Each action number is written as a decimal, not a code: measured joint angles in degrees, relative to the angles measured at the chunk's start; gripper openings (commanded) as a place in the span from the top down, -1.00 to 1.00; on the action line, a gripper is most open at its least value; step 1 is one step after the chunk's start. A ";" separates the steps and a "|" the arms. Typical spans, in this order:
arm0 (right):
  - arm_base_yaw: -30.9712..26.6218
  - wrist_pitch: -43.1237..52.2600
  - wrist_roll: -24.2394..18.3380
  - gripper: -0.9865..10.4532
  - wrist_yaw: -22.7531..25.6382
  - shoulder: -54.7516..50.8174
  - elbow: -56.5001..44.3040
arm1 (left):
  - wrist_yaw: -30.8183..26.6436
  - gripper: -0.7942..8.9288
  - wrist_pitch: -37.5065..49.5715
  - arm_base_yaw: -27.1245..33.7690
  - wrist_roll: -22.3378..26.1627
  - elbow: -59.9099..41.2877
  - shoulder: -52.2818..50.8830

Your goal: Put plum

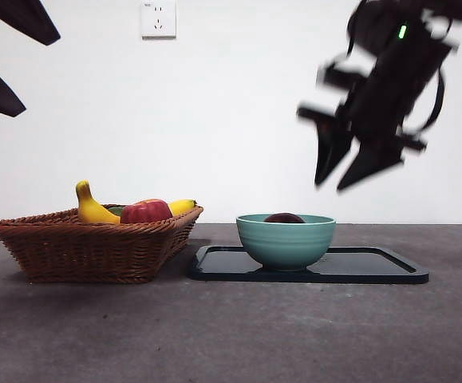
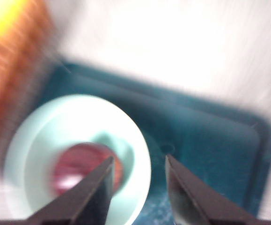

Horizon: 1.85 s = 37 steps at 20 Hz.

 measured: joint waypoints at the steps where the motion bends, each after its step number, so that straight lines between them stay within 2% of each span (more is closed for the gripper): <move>1: 0.00 -1.46 0.00 0.52 -0.02 -2.99 0.11 | 0.00 0.07 0.04 0.00 0.00 0.00 0.00; 9: 2.34 -18.82 -2.36 0.52 -0.31 -23.04 -0.37 | 0.00 0.07 0.20 0.00 0.02 0.00 0.00; 21: 13.35 -20.63 -2.19 0.52 -1.38 -47.01 -21.38 | 0.00 0.07 0.20 0.00 0.02 0.00 0.00; 27: 15.21 -20.55 -1.92 0.52 -1.40 -50.53 -27.04 | 0.00 0.07 0.20 0.00 0.02 0.00 0.00; 37: 15.21 -19.19 -1.46 0.52 -1.77 -50.62 -27.08 | 0.00 0.07 0.22 0.00 0.02 0.00 0.00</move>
